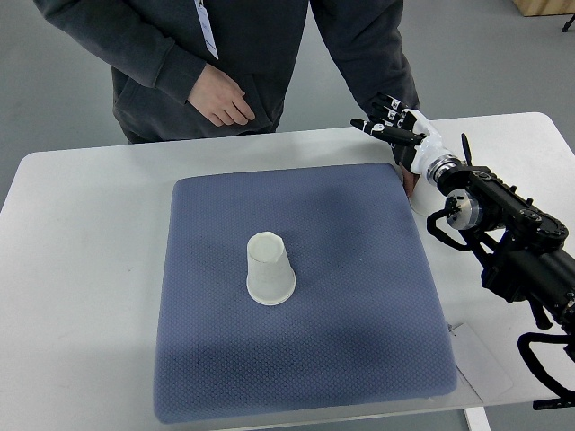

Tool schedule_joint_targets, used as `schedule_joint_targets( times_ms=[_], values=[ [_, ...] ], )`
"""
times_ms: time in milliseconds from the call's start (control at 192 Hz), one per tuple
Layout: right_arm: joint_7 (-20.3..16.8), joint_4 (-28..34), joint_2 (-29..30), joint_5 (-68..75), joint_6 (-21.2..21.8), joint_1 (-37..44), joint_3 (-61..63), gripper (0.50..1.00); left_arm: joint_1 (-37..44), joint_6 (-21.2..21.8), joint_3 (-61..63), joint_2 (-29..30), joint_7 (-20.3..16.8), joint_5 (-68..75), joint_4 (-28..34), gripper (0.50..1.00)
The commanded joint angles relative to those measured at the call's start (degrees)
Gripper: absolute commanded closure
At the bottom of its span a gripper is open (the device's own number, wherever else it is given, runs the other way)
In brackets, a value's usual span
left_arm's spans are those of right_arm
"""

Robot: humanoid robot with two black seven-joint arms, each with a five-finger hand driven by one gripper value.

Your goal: Stack paper cups

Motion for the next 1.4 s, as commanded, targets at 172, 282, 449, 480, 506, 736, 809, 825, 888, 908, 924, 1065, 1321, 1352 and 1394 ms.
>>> schedule_joint_targets(
  times_ms=[172,282,449,480,506,736,809,825,888,908,924,1065,1321,1352,1394],
  values=[
    [0.9,0.0,-0.1,0.0,0.0,0.1,0.0,0.566,-0.1,0.0,0.0,0.0,-0.1,-0.2,0.0,0.500],
    [1.0,0.0,-0.1,0.0,0.0,0.1,0.0,0.566,0.0,0.0,-0.1,0.0,-0.2,-0.2,0.0,0.500],
    [1.0,0.0,-0.1,0.0,0.0,0.1,0.0,0.566,-0.1,0.0,-0.1,0.0,-0.2,-0.2,0.1,0.500],
    [1.0,0.0,-0.1,0.0,0.0,0.1,0.0,0.566,0.0,0.0,-0.1,0.0,-0.2,-0.2,0.1,0.500],
    [1.0,0.0,-0.1,0.0,0.0,0.1,0.0,0.566,0.0,0.0,-0.1,0.0,-0.2,-0.2,0.1,0.500],
    [1.0,-0.1,0.0,0.0,-0.1,0.1,0.1,0.566,0.0,0.0,-0.1,0.0,-0.2,-0.2,0.1,0.500],
    [1.0,-0.1,0.1,0.0,0.0,0.1,0.1,0.566,0.0,0.0,-0.1,0.0,-0.2,-0.1,0.1,0.500],
    [1.0,-0.1,0.1,0.0,0.0,0.1,0.0,0.566,0.0,0.0,-0.1,0.0,-0.2,-0.2,0.1,0.500],
    [1.0,-0.1,0.1,0.0,0.0,0.1,0.1,0.566,0.0,0.0,-0.1,0.0,-0.2,-0.1,0.1,0.500],
    [1.0,-0.2,0.1,0.0,0.0,0.1,0.1,0.566,0.0,0.0,-0.1,0.0,-0.2,-0.1,0.1,0.500],
    [1.0,-0.2,0.1,0.0,0.0,0.1,0.1,0.566,0.0,0.0,-0.1,0.0,-0.2,-0.1,0.1,0.500],
    [1.0,-0.4,0.3,0.0,0.1,0.1,0.0,0.566,0.0,0.0,-0.1,0.0,-0.2,-0.2,0.1,0.500],
    [1.0,-0.4,0.4,0.1,0.1,0.1,0.2,0.566,-0.1,0.0,-0.1,0.0,-0.2,-0.2,0.1,0.500],
    [1.0,-0.4,0.4,0.1,0.1,0.1,0.2,0.566,0.0,0.0,-0.1,0.0,-0.2,-0.1,0.1,0.500],
    [1.0,-0.4,0.4,0.1,0.1,0.1,0.2,0.566,-0.1,0.0,-0.1,0.0,-0.2,-0.2,0.1,0.500]
  ],
)
